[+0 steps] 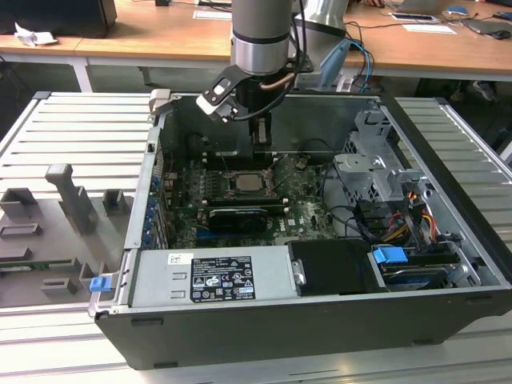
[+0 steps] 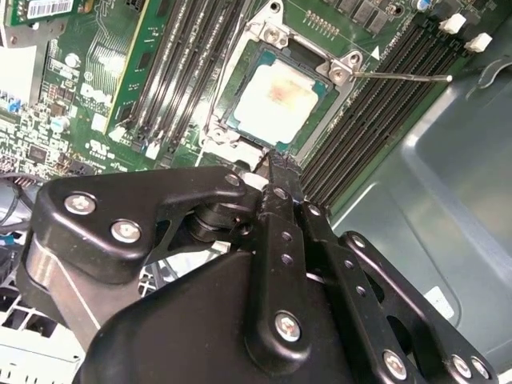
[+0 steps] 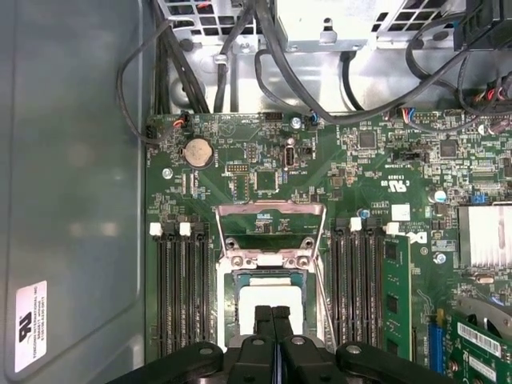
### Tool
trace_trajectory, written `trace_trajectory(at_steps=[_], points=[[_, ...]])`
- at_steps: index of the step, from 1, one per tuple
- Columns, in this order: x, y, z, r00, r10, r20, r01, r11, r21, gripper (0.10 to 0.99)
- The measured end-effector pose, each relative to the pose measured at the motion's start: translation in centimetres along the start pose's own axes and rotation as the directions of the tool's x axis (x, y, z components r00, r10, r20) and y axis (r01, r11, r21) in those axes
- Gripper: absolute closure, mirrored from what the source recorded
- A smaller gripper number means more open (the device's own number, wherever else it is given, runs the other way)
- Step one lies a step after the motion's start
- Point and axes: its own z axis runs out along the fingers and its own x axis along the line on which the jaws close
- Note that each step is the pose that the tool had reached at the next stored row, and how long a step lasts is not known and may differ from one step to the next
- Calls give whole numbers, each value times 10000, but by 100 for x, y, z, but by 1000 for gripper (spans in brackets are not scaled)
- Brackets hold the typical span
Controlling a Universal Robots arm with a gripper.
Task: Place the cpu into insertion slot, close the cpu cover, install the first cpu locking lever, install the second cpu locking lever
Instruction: 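Close the cpu cover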
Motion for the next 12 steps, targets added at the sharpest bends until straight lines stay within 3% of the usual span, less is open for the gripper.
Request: trace_trajectory(at_steps=[8, 12], points=[[5, 10, -115, 10000, -3, -2, 3, 10000, 0, 980], [7, 87, -120, 10000, -2, -7, 2, 10000, -1, 980]])
